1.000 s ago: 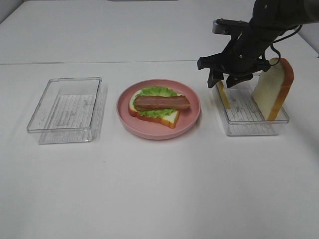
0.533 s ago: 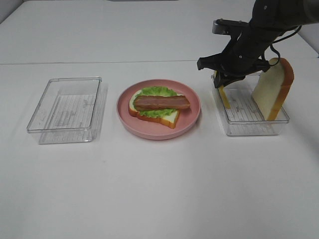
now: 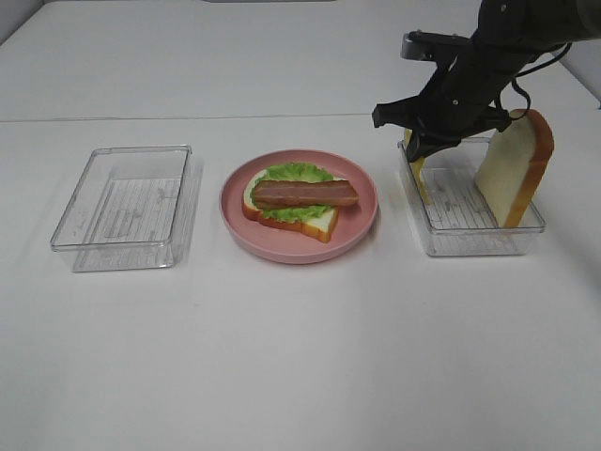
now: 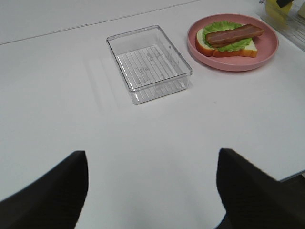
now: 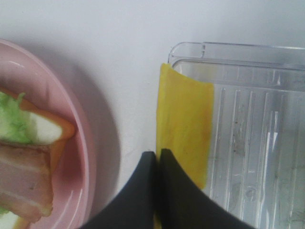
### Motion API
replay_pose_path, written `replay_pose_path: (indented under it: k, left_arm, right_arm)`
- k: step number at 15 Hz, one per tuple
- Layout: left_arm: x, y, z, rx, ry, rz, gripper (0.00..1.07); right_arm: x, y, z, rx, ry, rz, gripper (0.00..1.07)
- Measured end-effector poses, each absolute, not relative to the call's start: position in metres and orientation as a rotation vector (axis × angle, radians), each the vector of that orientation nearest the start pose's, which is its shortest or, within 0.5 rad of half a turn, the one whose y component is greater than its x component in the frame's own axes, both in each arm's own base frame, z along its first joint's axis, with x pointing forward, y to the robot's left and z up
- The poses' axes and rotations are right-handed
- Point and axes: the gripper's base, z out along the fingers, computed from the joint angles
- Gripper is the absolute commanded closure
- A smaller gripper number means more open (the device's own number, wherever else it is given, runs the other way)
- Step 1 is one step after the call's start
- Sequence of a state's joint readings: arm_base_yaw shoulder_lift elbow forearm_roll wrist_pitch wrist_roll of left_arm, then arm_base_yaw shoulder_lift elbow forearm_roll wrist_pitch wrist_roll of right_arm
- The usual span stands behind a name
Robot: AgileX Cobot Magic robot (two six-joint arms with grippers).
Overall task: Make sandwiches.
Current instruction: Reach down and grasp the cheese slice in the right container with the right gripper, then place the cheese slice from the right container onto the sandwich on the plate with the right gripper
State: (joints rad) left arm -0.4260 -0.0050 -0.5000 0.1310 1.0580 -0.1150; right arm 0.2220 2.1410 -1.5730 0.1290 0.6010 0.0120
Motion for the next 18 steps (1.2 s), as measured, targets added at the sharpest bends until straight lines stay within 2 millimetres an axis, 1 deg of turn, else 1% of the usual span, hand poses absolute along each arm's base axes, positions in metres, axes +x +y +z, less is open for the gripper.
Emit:
replay_pose_path:
  k: [2, 5, 6, 7, 9, 10, 12, 13, 14, 15, 16, 18]
  left_arm:
    - [-0.001, 0.012, 0.278, 0.309, 2.011, -0.184, 0.35]
    - [-0.001, 0.012, 0.278, 0.309, 2.011, -0.184, 0.35]
    - [-0.001, 0.012, 0.278, 0.309, 2.011, -0.184, 0.35]
    - [-0.001, 0.012, 0.278, 0.309, 2.011, -0.184, 0.35]
    - [-0.001, 0.012, 0.278, 0.309, 2.011, -0.184, 0.35]
    - [-0.001, 0.012, 0.278, 0.309, 2.011, -0.184, 0.35]
    - [-0.001, 0.012, 0.278, 0.309, 2.011, -0.184, 0.35]
    - [-0.001, 0.012, 0.278, 0.309, 2.011, -0.184, 0.35]
    - [-0.001, 0.012, 0.278, 0.309, 2.011, -0.184, 0.35]
    - [-0.001, 0.012, 0.278, 0.309, 2.011, -0.184, 0.35]
    - [-0.001, 0.012, 0.278, 0.309, 2.011, -0.184, 0.35]
    - [-0.001, 0.012, 0.278, 0.309, 2.011, -0.184, 0.35]
  right_arm:
    - [0.446, 0.108, 0.178, -0.161, 2.629, 0.216, 1.07]
    - [0.438, 0.108, 0.213, -0.142, 2.569, 0.268, 1.07]
    - [0.434, 0.112, 0.228, -0.139, 2.538, 0.335, 1.07]
    - [0.431, 0.115, 0.236, -0.154, 2.522, 0.397, 1.07]
    - [0.426, 0.128, 0.241, -0.188, 2.514, 0.56, 1.07]
    - [0.425, 0.131, 0.242, -0.204, 2.512, 0.587, 1.07]
    - [0.417, 0.156, 0.244, -0.277, 2.498, 0.686, 1.07]
    - [0.41, 0.181, 0.235, -0.308, 2.514, 0.763, 1.07]
    - [0.407, 0.194, 0.228, -0.324, 2.527, 0.798, 1.07]
    - [0.406, 0.2, 0.224, -0.336, 2.532, 0.814, 1.07]
    - [0.403, 0.211, 0.215, -0.348, 2.547, 0.847, 1.07]
    - [0.402, 0.223, 0.199, -0.327, 2.579, 0.922, 1.07]
